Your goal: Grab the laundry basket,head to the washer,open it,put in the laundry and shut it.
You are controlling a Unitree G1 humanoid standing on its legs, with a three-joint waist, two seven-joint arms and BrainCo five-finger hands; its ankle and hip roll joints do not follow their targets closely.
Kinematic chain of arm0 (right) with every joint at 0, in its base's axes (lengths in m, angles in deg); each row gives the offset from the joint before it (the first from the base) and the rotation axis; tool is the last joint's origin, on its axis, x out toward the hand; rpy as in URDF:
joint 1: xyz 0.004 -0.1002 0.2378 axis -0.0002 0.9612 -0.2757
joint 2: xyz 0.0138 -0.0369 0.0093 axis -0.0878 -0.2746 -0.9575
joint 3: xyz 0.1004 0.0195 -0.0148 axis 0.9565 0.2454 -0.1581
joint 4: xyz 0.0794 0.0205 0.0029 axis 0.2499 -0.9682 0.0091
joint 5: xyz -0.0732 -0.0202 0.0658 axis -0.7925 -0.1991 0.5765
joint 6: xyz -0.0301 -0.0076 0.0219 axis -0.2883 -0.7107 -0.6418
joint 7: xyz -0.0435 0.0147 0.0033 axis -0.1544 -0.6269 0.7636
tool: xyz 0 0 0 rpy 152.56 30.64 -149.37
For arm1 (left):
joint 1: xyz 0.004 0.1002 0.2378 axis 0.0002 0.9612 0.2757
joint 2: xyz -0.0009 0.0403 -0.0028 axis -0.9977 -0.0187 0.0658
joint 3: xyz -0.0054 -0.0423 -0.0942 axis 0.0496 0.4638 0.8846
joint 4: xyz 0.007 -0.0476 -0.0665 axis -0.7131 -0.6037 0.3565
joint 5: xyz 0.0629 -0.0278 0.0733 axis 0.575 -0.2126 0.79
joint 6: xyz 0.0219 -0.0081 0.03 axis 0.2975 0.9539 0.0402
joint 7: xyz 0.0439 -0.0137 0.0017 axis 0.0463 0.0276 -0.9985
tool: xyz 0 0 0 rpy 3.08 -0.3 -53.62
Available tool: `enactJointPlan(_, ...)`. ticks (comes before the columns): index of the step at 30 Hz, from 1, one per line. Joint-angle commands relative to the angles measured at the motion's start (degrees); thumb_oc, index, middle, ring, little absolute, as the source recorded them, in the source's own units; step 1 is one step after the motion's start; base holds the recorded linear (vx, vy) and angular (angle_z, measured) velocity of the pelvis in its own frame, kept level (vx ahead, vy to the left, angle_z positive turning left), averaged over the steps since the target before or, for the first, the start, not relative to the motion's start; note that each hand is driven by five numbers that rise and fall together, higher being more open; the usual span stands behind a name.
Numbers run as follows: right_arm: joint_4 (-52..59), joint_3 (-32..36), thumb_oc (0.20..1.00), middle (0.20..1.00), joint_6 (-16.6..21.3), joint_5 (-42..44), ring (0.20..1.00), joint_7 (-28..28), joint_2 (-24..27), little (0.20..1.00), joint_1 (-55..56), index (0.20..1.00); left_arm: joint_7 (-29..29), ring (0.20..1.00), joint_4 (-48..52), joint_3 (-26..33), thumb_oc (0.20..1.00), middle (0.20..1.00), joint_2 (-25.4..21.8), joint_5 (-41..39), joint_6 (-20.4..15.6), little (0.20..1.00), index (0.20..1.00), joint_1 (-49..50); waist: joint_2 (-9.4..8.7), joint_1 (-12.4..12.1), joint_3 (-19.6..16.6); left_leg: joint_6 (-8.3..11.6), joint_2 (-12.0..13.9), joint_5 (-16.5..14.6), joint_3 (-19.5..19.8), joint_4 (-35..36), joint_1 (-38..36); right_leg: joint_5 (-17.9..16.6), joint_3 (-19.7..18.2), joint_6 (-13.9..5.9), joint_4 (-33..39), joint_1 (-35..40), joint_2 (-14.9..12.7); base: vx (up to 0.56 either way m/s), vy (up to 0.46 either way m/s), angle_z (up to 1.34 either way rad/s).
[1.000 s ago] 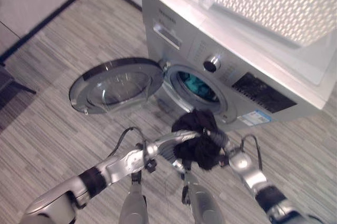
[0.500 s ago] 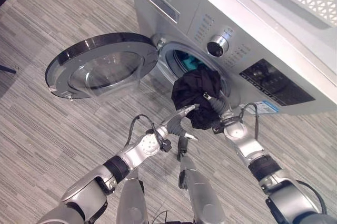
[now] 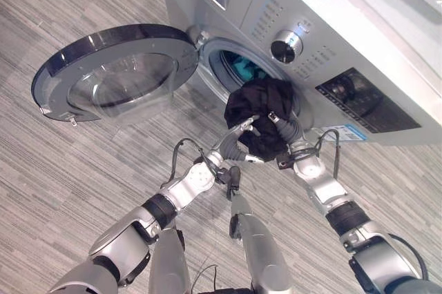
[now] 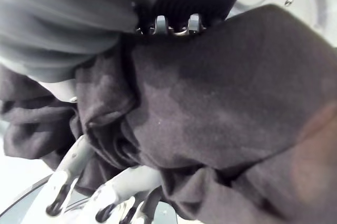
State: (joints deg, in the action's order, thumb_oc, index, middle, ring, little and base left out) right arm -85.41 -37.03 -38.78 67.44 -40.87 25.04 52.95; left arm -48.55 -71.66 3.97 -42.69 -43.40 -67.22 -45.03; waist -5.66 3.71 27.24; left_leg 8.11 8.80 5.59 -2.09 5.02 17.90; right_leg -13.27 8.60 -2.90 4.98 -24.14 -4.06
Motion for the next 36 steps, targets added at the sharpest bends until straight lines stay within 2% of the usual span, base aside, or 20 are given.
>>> enactJointPlan(1,7.8,4.0,0.200,0.200,7.3,2.9,0.200,1.4,0.4,0.200,-4.6,0.200,-0.2,1.000,-1.8,-1.4,1.000,1.000,4.0,-1.9,-2.0,1.000,1.000,-1.0,0.91,0.9,-1.1,0.93,1.4,0.4,-1.9,0.0,4.0,11.7,2.0,-6.18,-7.7,2.0,-4.3,0.00,0.000,0.00)
enactJointPlan(10,13.6,3.8,0.200,0.200,8.7,5.6,0.200,1.3,-0.4,0.200,-5.8,0.200,-1.1,1.000,-1.3,0.0,1.000,1.000,3.7,-3.9,-1.6,1.000,1.000,0.3,2.61,1.3,-0.7,0.88,0.9,0.2,-2.9,0.0,4.9,11.5,1.3,-6.13,-8.8,-0.2,-4.7,-0.01,0.003,-0.02)
enactJointPlan(13,14.8,3.8,0.200,0.200,9.5,6.7,0.200,1.3,0.0,0.200,-7.1,0.200,-1.8,1.000,-1.6,-0.7,1.000,1.000,2.5,-0.5,-1.2,1.000,1.000,0.3,2.82,1.4,-0.5,0.86,0.9,0.1,-3.1,0.0,4.8,11.4,1.1,-6.28,-9.0,-0.7,-4.6,0.00,0.000,0.00)
enactJointPlan(15,16.3,4.1,0.200,0.200,9.8,6.2,0.200,1.2,0.8,0.200,-6.7,0.200,-2.7,1.000,-0.3,-0.4,1.000,1.000,0.5,2.6,-0.9,1.000,1.000,1.3,2.90,1.3,-0.6,0.80,0.9,0.0,-3.3,0.0,4.9,11.3,1.0,-6.36,-8.9,-1.0,-4.5,0.01,-0.019,-0.05)
enactJointPlan(16,17.8,5.0,0.200,0.200,10.0,5.6,0.200,1.1,1.8,0.200,-5.5,0.200,-4.4,1.000,1.7,1.0,1.000,1.000,-2.1,6.1,-0.9,1.000,1.000,3.7,3.17,1.0,-0.6,0.69,0.9,-0.1,-3.3,0.0,4.8,11.3,1.0,-6.40,-8.8,-0.9,-4.5,0.03,-0.031,-0.06)
enactJointPlan(19,19.4,7.1,0.200,0.200,10.1,4.4,0.200,1.5,3.2,0.200,-2.2,0.200,-6.9,1.000,8.6,4.9,1.000,1.000,-7.4,10.0,-0.8,1.000,1.000,10.0,3.73,0.2,-0.6,0.52,0.8,0.1,-3.1,0.0,4.8,11.2,1.3,-6.30,-8.5,-0.8,-4.5,0.02,-0.033,-0.04)
enactJointPlan(20,19.8,7.8,0.200,0.200,10.0,3.9,0.200,1.5,3.6,0.200,-0.7,0.200,-8.6,1.000,11.1,7.1,1.000,1.000,-9.6,12.1,-0.6,1.000,1.000,12.9,3.92,-0.3,-0.6,0.46,0.8,0.1,-3.0,0.0,4.7,11.3,1.4,-6.26,-8.5,-0.6,-4.4,0.03,-0.042,-0.07)
enactJointPlan(21,20.6,8.7,0.200,0.200,10.4,3.5,0.200,1.6,3.9,0.200,1.4,0.200,-13.5,1.000,13.4,10.6,1.000,1.000,-12.5,18.1,0.3,1.000,1.000,17.7,4.11,-1.1,-0.4,0.41,0.9,-0.3,-2.8,0.0,4.2,11.7,1.6,-6.18,-8.5,-0.2,-4.4,0.02,-0.032,-0.05)
enactJointPlan(22,20.6,8.7,0.200,0.200,10.4,3.5,0.200,1.6,3.9,0.200,1.4,0.200,-13.5,1.000,13.5,10.6,1.000,1.000,-12.5,18.2,0.4,1.000,1.000,17.8,4.07,-1.1,-0.5,0.38,0.8,0.0,-2.8,0.0,4.4,11.4,1.6,-6.15,-8.3,-0.3,-4.4,0.04,-0.029,-0.04)
enactJointPlan(23,21.0,9.1,0.200,0.200,10.6,3.5,0.200,1.6,4.0,0.200,2.6,0.200,-15.8,1.000,13.4,11.9,1.000,1.000,-13.1,21.0,1.6,1.000,1.000,20.3,4.06,-1.4,-0.5,0.36,0.9,-0.3,-2.7,0.0,4.1,11.9,1.5,-6.10,-8.4,-0.1,-4.3,0.00,0.000,0.00)
enactJointPlan(25,21.9,10.2,0.200,0.200,10.6,4.1,0.200,1.8,4.6,0.200,4.4,0.200,-20.0,1.000,12.3,14.6,1.000,1.000,-12.6,25.3,3.6,1.000,1.000,25.7,3.83,-2.0,-0.4,0.29,0.9,-0.2,-2.4,0.0,3.8,12.2,1.7,-5.93,-8.3,0.4,-4.1,0.02,-0.020,0.01)
enactJointPlan(30,23.0,10.4,0.200,0.200,10.4,4.8,0.200,2.4,5.3,0.200,3.8,0.200,-22.7,1.000,5.3,14.0,1.000,1.000,-8.8,26.9,6.4,1.000,1.000,25.5,3.19,-2.0,-0.5,0.34,1.0,-0.1,-2.2,0.0,3.7,12.4,1.8,-5.73,-8.2,0.6,-3.8,0.01,-0.022,0.05)
enactJointPlan(31,23.3,10.0,0.200,0.200,10.0,5.1,0.200,3.0,5.1,0.200,3.4,0.200,-22.6,1.000,2.1,14.0,1.000,1.000,-5.6,22.4,6.1,1.000,1.000,23.8,2.74,-1.7,-0.4,0.41,1.1,0.0,-2.2,0.0,3.9,12.4,1.9,-5.65,-8.3,0.4,-3.8,0.00,0.000,0.00)
enactJointPlan(32,23.3,10.0,0.200,0.200,10.0,5.1,0.200,3.0,5.1,0.200,3.3,0.200,-22.7,1.000,2.0,14.0,1.000,1.000,-5.6,22.4,6.0,1.000,1.000,23.7,2.78,-1.7,-0.4,0.41,1.1,0.0,-2.1,0.0,3.9,12.4,1.9,-5.65,-8.3,0.4,-3.8,-0.01,-0.035,0.00)
enactJointPlan(33,22.9,8.9,0.200,0.200,9.7,5.3,0.200,3.9,4.6,0.200,2.2,0.200,-22.3,1.000,-1.7,13.1,1.000,1.000,-2.1,16.5,4.3,1.000,1.000,20.1,2.23,-1.2,-0.3,0.51,1.1,0.2,-1.9,0.0,4.1,12.4,1.8,-5.51,-8.3,0.3,-3.6,0.00,0.000,0.00)
enactJointPlan(35,22.4,8.3,0.200,0.200,9.8,5.5,0.200,4.4,4.4,0.200,1.1,0.200,-22.6,1.000,-4.0,12.0,1.000,1.000,-1.0,15.6,4.1,1.000,1.000,17.5,1.98,-0.9,-0.2,0.59,1.2,0.3,-1.9,0.0,4.3,12.3,1.8,-5.47,-8.4,0.2,-3.6,-0.01,-0.003,0.02)
enactJointPlan(36,21.4,5.7,0.200,0.200,10.3,5.8,0.200,5.2,3.5,0.200,-2.3,0.200,-23.9,1.000,-12.4,10.3,1.000,1.000,1.6,13.9,4.8,1.000,1.000,9.0,1.10,0.2,-0.3,0.90,1.5,0.4,-2.3,0.0,4.8,12.1,1.6,-5.42,-8.3,-0.5,-3.2,-0.02,-0.005,0.04)
